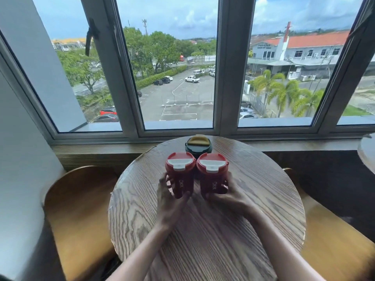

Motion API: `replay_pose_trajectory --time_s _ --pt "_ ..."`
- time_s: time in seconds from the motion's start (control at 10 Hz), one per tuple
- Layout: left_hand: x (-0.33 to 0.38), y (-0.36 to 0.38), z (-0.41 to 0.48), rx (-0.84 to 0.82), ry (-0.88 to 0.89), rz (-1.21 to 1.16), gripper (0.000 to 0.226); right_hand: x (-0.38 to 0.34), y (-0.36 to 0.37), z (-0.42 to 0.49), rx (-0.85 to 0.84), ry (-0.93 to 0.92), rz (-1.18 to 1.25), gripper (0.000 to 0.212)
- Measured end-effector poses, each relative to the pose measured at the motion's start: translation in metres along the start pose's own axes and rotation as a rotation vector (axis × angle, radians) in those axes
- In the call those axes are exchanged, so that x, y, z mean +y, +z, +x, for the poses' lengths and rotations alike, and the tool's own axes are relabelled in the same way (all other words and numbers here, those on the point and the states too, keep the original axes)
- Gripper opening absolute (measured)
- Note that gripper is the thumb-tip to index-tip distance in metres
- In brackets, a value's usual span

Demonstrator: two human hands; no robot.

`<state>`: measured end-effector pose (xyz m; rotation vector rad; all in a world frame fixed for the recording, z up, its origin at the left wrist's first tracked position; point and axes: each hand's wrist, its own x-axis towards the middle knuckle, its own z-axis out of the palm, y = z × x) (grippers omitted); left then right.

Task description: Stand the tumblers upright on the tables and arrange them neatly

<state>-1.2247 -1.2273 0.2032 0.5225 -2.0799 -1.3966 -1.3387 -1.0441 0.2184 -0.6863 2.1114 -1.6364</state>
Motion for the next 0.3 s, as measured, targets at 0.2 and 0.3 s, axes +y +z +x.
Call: replay_pose_trajectory --time_s 0.2,0.3 --pt "0.004 -0.011 0.002 -0.067 -0.006 0.093 0.074 -0.002 0.002 -0.003 0.019 0.028 -0.054 0.082" --pt "0.014 -0.016 -0.005 -0.047 0.02 0.115 0.081 -0.001 0.001 -0.013 0.041 0.027 -0.095 0.094"
